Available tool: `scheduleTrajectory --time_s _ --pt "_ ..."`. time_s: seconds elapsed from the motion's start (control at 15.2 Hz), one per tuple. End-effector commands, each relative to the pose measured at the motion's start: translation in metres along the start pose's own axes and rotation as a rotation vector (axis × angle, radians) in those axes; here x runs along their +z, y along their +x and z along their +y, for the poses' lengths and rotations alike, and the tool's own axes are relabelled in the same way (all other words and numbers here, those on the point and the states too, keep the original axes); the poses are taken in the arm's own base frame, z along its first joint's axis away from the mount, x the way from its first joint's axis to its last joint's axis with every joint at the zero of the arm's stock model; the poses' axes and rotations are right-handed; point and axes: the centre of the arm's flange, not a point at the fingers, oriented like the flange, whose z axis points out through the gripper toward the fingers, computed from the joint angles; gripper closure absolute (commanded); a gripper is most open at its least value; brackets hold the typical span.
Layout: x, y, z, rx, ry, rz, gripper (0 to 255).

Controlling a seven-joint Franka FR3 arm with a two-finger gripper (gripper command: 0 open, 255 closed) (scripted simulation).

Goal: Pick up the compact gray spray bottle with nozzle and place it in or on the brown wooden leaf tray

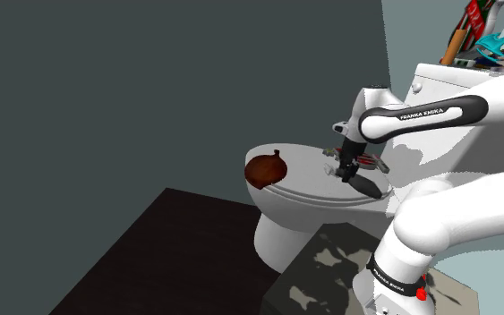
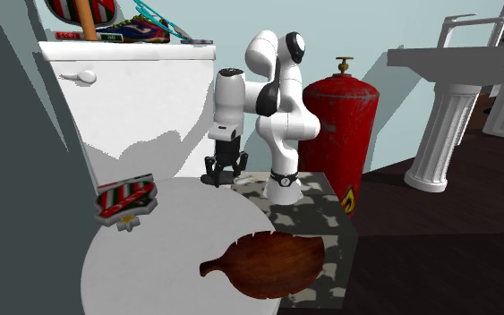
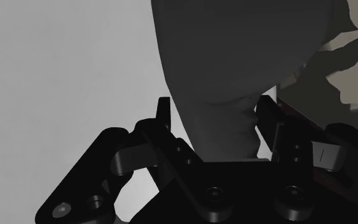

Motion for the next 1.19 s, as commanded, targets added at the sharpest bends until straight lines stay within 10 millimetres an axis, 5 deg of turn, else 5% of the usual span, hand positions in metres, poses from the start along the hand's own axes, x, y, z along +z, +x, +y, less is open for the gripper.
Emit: scheduleTrajectory --time_s 0.0,0.59,1.12 --pt "-0.010 0.000 0.001 0.000 0.001 0.000 255" --pt "-0.056 -0.001 0.005 0.000 0.001 0.000 255" --pt "-0.057 0.103 0.024 0.000 0.001 0.000 255"
